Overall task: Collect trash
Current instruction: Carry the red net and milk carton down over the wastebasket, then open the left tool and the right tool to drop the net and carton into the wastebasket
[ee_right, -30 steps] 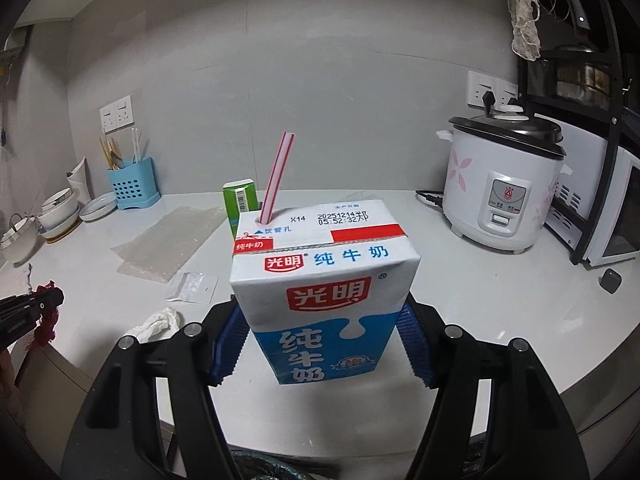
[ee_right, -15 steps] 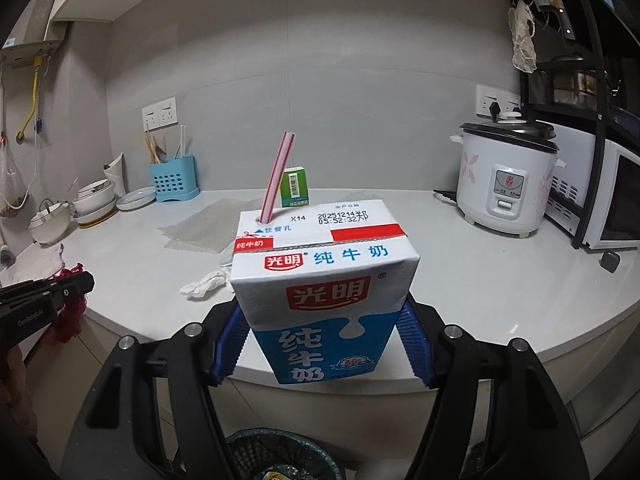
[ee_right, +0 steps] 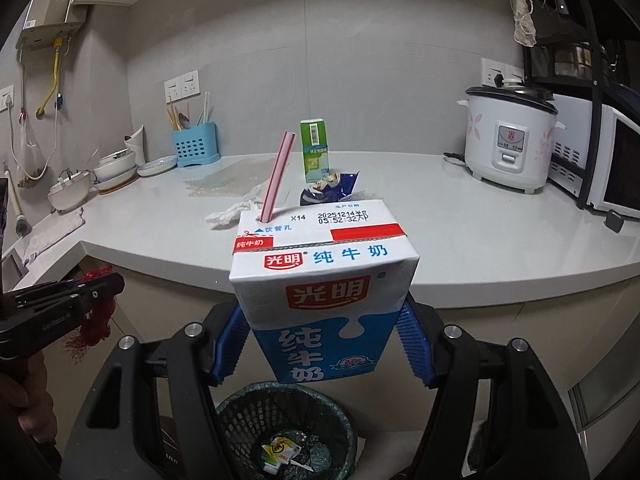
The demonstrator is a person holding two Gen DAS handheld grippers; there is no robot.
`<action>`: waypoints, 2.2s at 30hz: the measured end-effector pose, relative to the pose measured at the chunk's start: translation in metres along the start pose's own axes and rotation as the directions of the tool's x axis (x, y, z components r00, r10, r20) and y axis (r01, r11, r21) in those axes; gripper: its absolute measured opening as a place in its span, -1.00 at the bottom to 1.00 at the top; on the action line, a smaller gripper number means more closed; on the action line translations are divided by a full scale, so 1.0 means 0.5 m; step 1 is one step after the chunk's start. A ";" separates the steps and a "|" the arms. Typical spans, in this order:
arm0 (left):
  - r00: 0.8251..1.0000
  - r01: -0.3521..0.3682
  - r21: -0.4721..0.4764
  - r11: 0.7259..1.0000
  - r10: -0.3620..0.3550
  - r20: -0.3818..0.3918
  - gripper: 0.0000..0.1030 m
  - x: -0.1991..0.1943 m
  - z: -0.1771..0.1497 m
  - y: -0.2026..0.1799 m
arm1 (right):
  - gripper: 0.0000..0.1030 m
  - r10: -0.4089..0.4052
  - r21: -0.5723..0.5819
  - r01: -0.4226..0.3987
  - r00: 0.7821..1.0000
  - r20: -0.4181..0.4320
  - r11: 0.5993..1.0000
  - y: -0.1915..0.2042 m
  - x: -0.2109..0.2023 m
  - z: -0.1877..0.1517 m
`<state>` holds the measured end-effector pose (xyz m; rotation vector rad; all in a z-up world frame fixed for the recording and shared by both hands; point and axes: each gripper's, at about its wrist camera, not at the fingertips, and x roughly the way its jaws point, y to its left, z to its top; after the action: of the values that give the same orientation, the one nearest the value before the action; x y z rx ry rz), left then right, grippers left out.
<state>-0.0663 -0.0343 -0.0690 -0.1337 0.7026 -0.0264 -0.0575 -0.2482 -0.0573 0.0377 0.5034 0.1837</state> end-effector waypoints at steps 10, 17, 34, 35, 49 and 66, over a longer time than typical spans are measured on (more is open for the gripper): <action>0.998 0.026 0.036 0.999 -0.024 -0.061 -0.76 0.056 -0.103 -0.013 | 0.23 -0.009 -0.003 0.009 0.994 -0.105 1.000 -0.017 0.049 -0.128; 0.991 0.052 0.040 0.998 -0.047 -0.127 -0.76 0.137 -0.178 -0.014 | 0.23 0.041 0.014 -0.039 0.981 -0.190 0.999 -0.012 0.111 -0.208; 0.938 0.083 0.039 0.996 -0.065 -0.341 -0.76 0.364 -0.339 -0.013 | 0.23 0.030 0.022 -0.023 0.918 -0.396 0.999 -0.021 0.266 -0.364; 0.934 0.083 0.038 0.996 -0.065 -0.352 -0.76 0.373 -0.347 -0.014 | 0.23 0.026 0.021 -0.019 0.914 -0.405 1.000 -0.023 0.272 -0.371; 0.885 0.078 0.064 0.995 -0.040 -0.463 -0.70 0.486 -0.429 -0.012 | 0.23 -0.002 0.019 0.014 0.871 -0.491 1.000 -0.037 0.326 -0.431; 0.903 0.055 0.078 0.995 -0.016 -0.430 0.58 0.496 -0.415 -0.013 | 0.23 0.006 0.026 0.008 0.861 -0.508 1.000 -0.041 0.340 -0.438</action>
<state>-0.0109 -0.0813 -0.3838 -0.0549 1.1399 -0.1249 -0.0140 -0.2390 -0.3316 0.0143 1.0371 0.1853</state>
